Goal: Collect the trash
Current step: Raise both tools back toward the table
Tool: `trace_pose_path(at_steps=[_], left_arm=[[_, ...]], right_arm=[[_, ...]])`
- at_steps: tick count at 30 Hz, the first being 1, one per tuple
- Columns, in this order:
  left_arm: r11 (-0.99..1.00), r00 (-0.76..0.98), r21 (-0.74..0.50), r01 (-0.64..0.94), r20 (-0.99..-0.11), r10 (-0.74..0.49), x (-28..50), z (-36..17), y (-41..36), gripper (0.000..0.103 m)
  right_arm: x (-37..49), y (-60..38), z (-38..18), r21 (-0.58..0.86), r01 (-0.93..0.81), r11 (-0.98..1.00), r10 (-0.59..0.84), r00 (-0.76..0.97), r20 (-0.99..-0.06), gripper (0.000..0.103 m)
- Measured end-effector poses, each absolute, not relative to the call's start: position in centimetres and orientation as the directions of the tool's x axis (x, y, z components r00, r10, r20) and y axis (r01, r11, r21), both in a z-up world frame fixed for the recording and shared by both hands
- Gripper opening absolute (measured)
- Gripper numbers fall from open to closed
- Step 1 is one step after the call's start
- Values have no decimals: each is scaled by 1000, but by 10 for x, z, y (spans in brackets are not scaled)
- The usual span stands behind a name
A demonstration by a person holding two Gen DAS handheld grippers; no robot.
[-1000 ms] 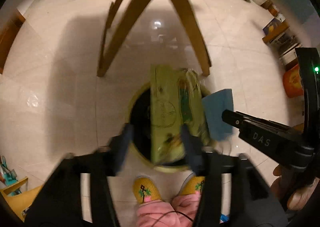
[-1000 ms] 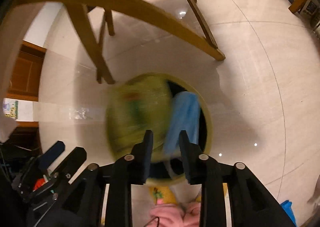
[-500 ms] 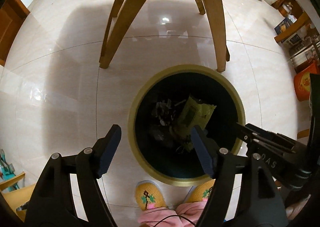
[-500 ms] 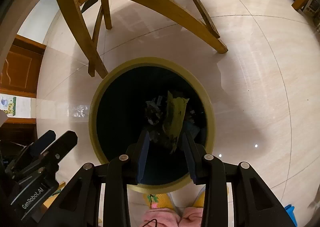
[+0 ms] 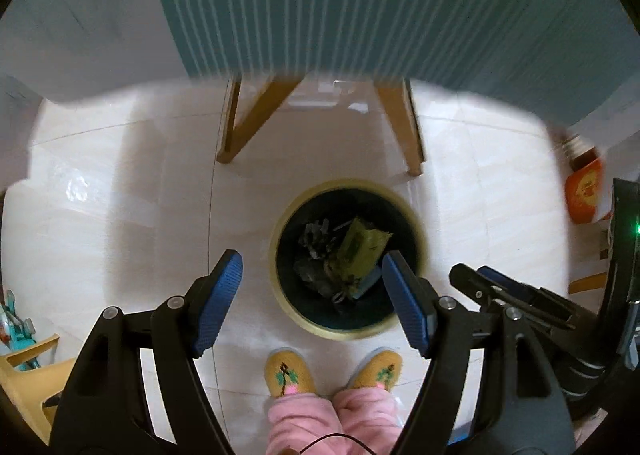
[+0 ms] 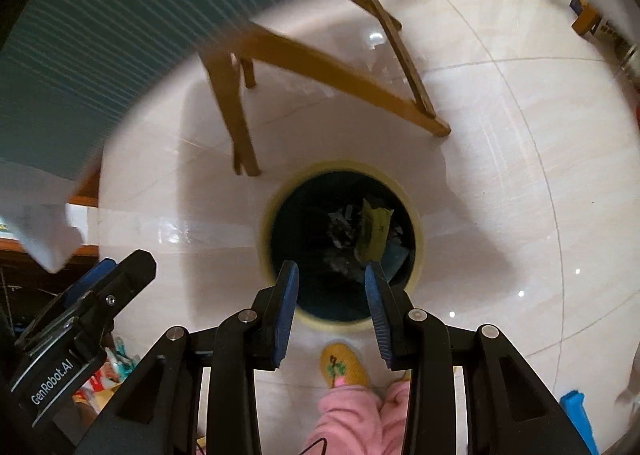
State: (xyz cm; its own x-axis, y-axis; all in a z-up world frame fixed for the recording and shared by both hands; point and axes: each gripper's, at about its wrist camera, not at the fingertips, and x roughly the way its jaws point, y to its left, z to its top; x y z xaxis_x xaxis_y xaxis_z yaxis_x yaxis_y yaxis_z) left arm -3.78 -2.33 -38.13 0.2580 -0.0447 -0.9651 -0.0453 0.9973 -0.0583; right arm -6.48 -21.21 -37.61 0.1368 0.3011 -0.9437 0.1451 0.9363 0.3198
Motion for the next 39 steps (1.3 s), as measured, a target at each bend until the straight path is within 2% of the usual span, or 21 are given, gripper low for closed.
trace_pose_path(at_steps=[11, 20, 22, 29, 31, 39], left_arm=[[996, 304, -90, 0, -949, -86, -61, -215, -58, 70], [997, 430, -71, 27, -900, -76, -66, -88, -76, 71], [998, 474, -54, 33, -878, -63, -65, -64, -75, 79], [999, 581, -37, 20, -813, -41, -46, 14, -73, 80], [999, 599, -39, 10, -800, -37, -33, 31, -68, 85], [996, 621, -63, -58, -784, -13, 43, 54, -42, 88]], right_arm=[[-85, -235, -204, 363, 64, 930, 345, 196, -918, 35], [-82, -256, -81, 353, -72, 933, 355, 345, -869, 35], [-77, -259, -63, 347, -95, 933, 356, 381, -853, 35], [-45, -264, -3, 341, -149, 928, 369, 489, -791, 35], [-32, -264, 7, 342, -148, 928, 368, 507, -779, 36], [53, -251, 25, 336, -134, 932, 351, 556, -753, 37]])
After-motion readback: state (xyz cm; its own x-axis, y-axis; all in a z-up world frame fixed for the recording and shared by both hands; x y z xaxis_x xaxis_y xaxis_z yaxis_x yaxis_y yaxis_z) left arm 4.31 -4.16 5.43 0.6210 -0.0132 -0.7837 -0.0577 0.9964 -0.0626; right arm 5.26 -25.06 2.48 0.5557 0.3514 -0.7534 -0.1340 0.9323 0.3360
